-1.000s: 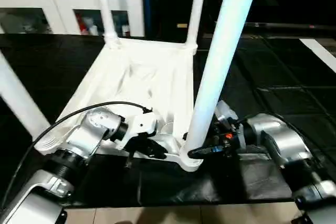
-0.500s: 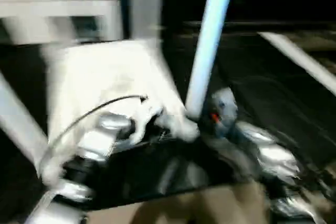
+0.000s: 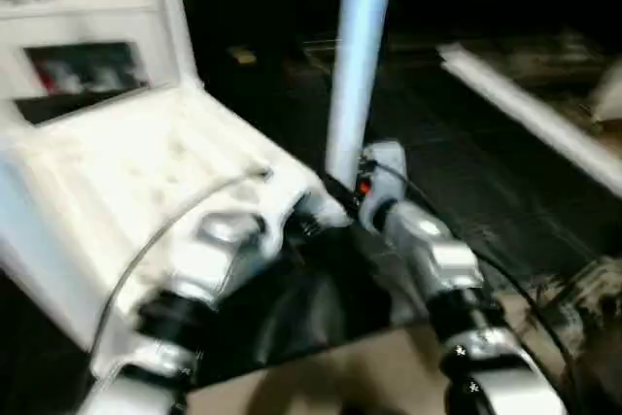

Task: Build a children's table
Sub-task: Rotate leg to tighten

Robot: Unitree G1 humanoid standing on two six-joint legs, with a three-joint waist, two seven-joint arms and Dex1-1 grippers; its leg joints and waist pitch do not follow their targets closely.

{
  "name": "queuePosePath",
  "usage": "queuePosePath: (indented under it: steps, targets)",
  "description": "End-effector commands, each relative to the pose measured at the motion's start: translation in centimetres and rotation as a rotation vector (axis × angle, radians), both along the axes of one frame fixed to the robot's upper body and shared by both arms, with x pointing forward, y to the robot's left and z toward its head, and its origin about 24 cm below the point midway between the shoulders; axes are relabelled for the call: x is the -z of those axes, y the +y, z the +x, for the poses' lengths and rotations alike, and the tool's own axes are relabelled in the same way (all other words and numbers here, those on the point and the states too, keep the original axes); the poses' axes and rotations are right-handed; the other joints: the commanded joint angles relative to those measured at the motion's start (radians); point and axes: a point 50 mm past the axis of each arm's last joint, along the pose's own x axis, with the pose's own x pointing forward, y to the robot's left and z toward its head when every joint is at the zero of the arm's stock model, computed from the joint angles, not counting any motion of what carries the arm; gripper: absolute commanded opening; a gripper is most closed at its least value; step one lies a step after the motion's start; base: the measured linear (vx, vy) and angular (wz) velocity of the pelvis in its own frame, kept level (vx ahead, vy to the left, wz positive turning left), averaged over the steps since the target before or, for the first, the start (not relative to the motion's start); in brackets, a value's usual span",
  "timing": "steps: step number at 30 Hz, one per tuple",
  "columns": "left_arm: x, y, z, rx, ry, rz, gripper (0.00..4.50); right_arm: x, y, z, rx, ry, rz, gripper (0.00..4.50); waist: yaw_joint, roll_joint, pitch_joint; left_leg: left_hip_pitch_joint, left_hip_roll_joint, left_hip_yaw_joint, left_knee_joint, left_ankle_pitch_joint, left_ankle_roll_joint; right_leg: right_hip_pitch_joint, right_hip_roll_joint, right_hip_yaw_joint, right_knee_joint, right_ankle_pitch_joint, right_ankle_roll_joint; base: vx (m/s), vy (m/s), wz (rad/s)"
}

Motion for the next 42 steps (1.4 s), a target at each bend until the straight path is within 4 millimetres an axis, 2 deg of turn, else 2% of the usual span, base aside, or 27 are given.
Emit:
queuePosePath:
  steps: [1,2,3,4,5,6,7,8,9,10,11,13,15,18,20,21,22,23,26,28,31,33,37,38,39,41,42]
  targets:
    - [-1.3,-2.2,-0.3,0.164,-0.049,-0.036,0.0,0.6,1.9,-1.2,-0.146,0.02,0.023,3.25,0.029,-0.039,-0.045,0.001,-0.064,0.036,-0.084,-0.105,0.087,0.061,-0.058,0.094,-0.133,-0.515,0.046,0.049,-0.015,0.26]
    - [-1.3,-1.7,-0.3,0.173,-0.049,-0.028,0.0,0.6,1.4,-1.3,-0.148,0.014,0.024,3.32,0.031,-0.042,-0.032,0.037,-0.1,0.05,-0.044,-0.116,0.094,0.014,-0.051,0.076,-0.178,-0.792,0.13,0.0,0.0,0.0]
    - [-1.3,-1.2,-0.3,0.184,-0.046,-0.02,0.0,0.6,0.7,-1.5,-0.157,0.003,0.022,3.42,0.029,-0.041,-0.054,0.009,-0.114,0.052,-0.051,-0.092,0.133,0.038,-0.048,0.078,-0.189,-0.917,0.21,0.0,0.0,0.0]
    - [-1.4,-0.8,-0.4,0.196,-0.041,-0.015,0.0,0.5,0.1,-1.6,-0.169,-0.013,0.017,3.54,0.033,-0.015,-0.073,-0.045,-0.074,0.025,-0.097,-0.037,0.155,0.097,-0.049,0.061,-0.176,-0.757,0.235,0.0,0.0,0.0]
    - [-1.4,-0.5,-0.4,0.207,-0.036,-0.01,0.0,0.4,-0.4,-1.8,-0.18,-0.027,0.01,3.69,0.045,0.012,-0.089,-0.034,-0.011,-0.003,-0.127,0.084,0.157,0.104,-0.064,0.068,-0.151,-0.498,0.151,0.0,0.0,0.0]
    - [-1.4,-0.1,-0.5,0.219,-0.029,-0.002,0.0,0.4,-0.9,-1.9,-0.19,-0.036,0.002,3.74,0.049,0.02,-0.093,-0.031,0.008,-0.01,-0.132,0.147,0.162,0.105,-0.067,0.077,-0.128,-0.363,0.088,0.0,0.0,0.0]
    - [-1.4,0.2,-0.5,0.231,-0.022,0.006,0.0,0.3,-1.3,-2.1,-0.201,-0.045,-0.006,3.81,0.05,0.008,-0.09,-0.033,0.017,-0.008,-0.131,0.245,0.155,0.089,-0.069,0.088,-0.092,-0.184,-0.045,0.0,0.0,0.0]
    - [-1.4,0.8,-0.6,0.253,-0.016,0.021,0.0,0.3,-2.0,-2.4,-0.228,-0.057,-0.014,3.92,0.054,0.007,-0.083,-0.028,0.009,0.002,-0.133,0.247,0.142,0.079,-0.064,0.09,-0.094,-0.179,-0.088,0.042,-0.001,0.25]
    - [-1.4,1.6,-0.8,0.286,-0.006,0.045,0.0,-0.1,-2.9,-3.0,-0.277,-0.075,-0.002,3.92,0.056,-0.004,-0.072,-0.02,-0.009,0.022,-0.136,0.168,0.12,0.07,-0.06,0.092,-0.117,-0.291,-0.117,0.042,-0.001,0.25]
    - [-1.3,1.7,-0.8,0.293,-0.003,0.05,0.0,-0.2,-3.1,-3.1,-0.289,-0.079,0.006,4.04,0.064,-0.005,-0.073,-0.017,-0.024,0.03,-0.137,0.096,0.113,0.072,-0.057,0.101,-0.126,-0.398,-0.109,0.05,0.0,0.31]
    - [-1.3,1.8,-0.9,0.297,-0.002,0.053,0.0,-0.3,-3.2,-3.2,-0.298,-0.081,0.011,4.13,0.066,-0.005,-0.074,-0.014,-0.025,0.034,-0.138,0.088,0.117,0.07,-0.055,0.105,-0.128,-0.418,-0.106,0.043,-0.021,0.27]
    - [-1.4,2.7,-1.0,0.328,0.004,0.072,0.0,-1.0,-4.0,-3.8,-0.336,-0.106,0.046,4.13,0.074,0.004,-0.082,-0.025,-0.012,0.033,-0.144,0.137,0.138,0.077,-0.052,0.107,-0.113,-0.36,-0.121,0.022,-0.01,0.14]
    - [-1.5,3.5,-0.9,0.342,-0.002,0.094,0.0,-1.8,-4.7,-4.4,-0.36,-0.133,0.071,4.13,0.078,0.005,-0.084,-0.036,-0.002,0.033,-0.141,0.191,0.146,0.08,-0.053,0.106,-0.099,-0.296,-0.137,0.0,0.0,0.0]
    - [-1.8,4.9,-0.8,0.364,-0.017,0.133,0.0,-2.7,-5.8,-5.4,-0.401,-0.165,0.088,4.13,0.084,0.001,-0.087,-0.043,-0.003,0.03,-0.14,0.215,0.151,0.086,-0.054,0.108,-0.091,-0.269,-0.123,0.0,0.0,0.0]
    - [-1.9,5.6,-0.5,0.355,-0.021,0.153,0.0,-2.9,-6.1,-6.1,-0.43,-0.171,0.083,4.13,0.083,-0.001,-0.084,-0.048,-0.008,0.031,-0.14,0.197,0.142,0.09,-0.052,0.104,-0.098,-0.302,-0.105,0.0,0.0,0.0]
    - [-1.9,6.0,-0.3,0.338,-0.027,0.162,0.0,-3.0,-6.3,-6.5,-0.443,-0.174,0.078,4.13,0.084,-0.002,-0.082,-0.049,-0.015,0.034,-0.14,0.165,0.133,0.091,-0.05,0.1,-0.109,-0.349,-0.08,0.0,0.0,0.0]
    - [-2.1,6.6,0.0,0.321,-0.043,0.17,0.0,-3.1,-6.7,-7.2,-0.461,-0.172,0.073,4.13,0.085,-0.008,-0.082,-0.051,-0.02,0.036,-0.14,0.143,0.124,0.093,-0.048,0.097,-0.118,-0.384,-0.053,0.0,0.0,0.0]
    - [-2.1,6.8,0.0,0.318,-0.046,0.17,0.0,-3.1,-6.8,-7.4,-0.465,-0.17,0.074,4.13,0.088,-0.005,-0.08,-0.047,-0.022,0.037,-0.142,0.118,0.12,0.09,-0.046,0.094,-0.127,-0.415,-0.027,0.0,0.0,0.0]
    - [-2.3,7.3,0.1,0.315,-0.049,0.162,0.0,-3.1,-7.0,-8.0,-0.459,-0.158,0.075,4.13,0.081,-0.005,-0.077,-0.051,-0.023,0.036,-0.142,0.079,0.103,0.09,-0.041,0.081,-0.14,-0.458,0.014,0.0,0.0,0.0]
    - [-2.4,7.5,0.0,0.316,-0.056,0.155,0.0,-3.0,-7.2,-8.2,-0.435,-0.152,0.07,4.13,0.079,-0.005,-0.077,-0.051,-0.031,0.039,-0.139,0.049,0.097,0.089,-0.036,0.073,-0.15,-0.486,0.049,0.0,0.0,0.0]
    - [-2.7,7.6,0.0,0.314,-0.079,0.134,0.0,-2.8,-7.4,-8.2,-0.365,-0.154,0.045,4.13,0.072,-0.004,-0.08,-0.054,-0.027,0.035,-0.139,0.032,0.091,0.09,-0.031,0.057,-0.159,-0.479,0.085,0.0,0.0,0.0]
    - [-3.4,7.9,0.1,0.308,-0.119,0.106,0.43,-2.7,-7.4,-8.1,-0.276,-0.163,0.017,4.18,0.071,0.0,-0.084,-0.054,-0.019,0.031,-0.142,0.053,0.084,0.092,-0.036,0.059,-0.156,-0.44,0.073,0.0,0.0,0.0]
    - [-4.2,8.9,-0.4,0.321,-0.148,0.119,0.7,-2.6,-7.2,-8.5,-0.218,-0.142,0.062,4.18,0.07,-0.004,-0.084,-0.056,-0.011,0.026,-0.146,0.102,0.087,0.092,-0.047,0.075,-0.13,-0.362,0.001,0.0,0.0,0.0]
    - [-4.4,9.2,-0.5,0.323,-0.16,0.123,0.7,-2.6,-7.2,-8.6,-0.201,-0.135,0.066,4.18,0.071,-0.003,-0.085,-0.056,-0.01,0.025,-0.146,0.113,0.086,0.093,-0.048,0.078,-0.126,-0.35,-0.005,0.0,0.0,0.0]
    - [-4.7,9.4,-0.6,0.32,-0.169,0.114,0.93,-2.3,-7.3,-8.7,-0.175,-0.125,0.051,4.18,0.072,-0.001,-0.083,-0.052,-0.007,0.026,-0.147,0.142,0.083,0.089,-0.05,0.084,-0.118,-0.327,-0.025,0.0,0.0,0.0]
    - [-5.3,9.8,-1.0,0.306,-0.185,0.086,0.97,-2.1,-7.3,-8.8,-0.128,-0.124,0.048,4.18,0.074,-0.001,-0.083,-0.049,-0.007,0.028,-0.145,0.154,0.083,0.085,-0.05,0.088,-0.114,-0.318,-0.038,0.0,0.0,0.0]
    - [-5.7,10.0,-1.3,0.29,-0.2,0.058,1.16,-2.1,-7.3,-8.8,-0.093,-0.133,0.05,4.18,0.075,0.001,-0.083,-0.047,-0.004,0.029,-0.146,0.165,0.078,0.082,-0.052,0.094,-0.108,-0.309,-0.059,0.0,0.0,0.0]
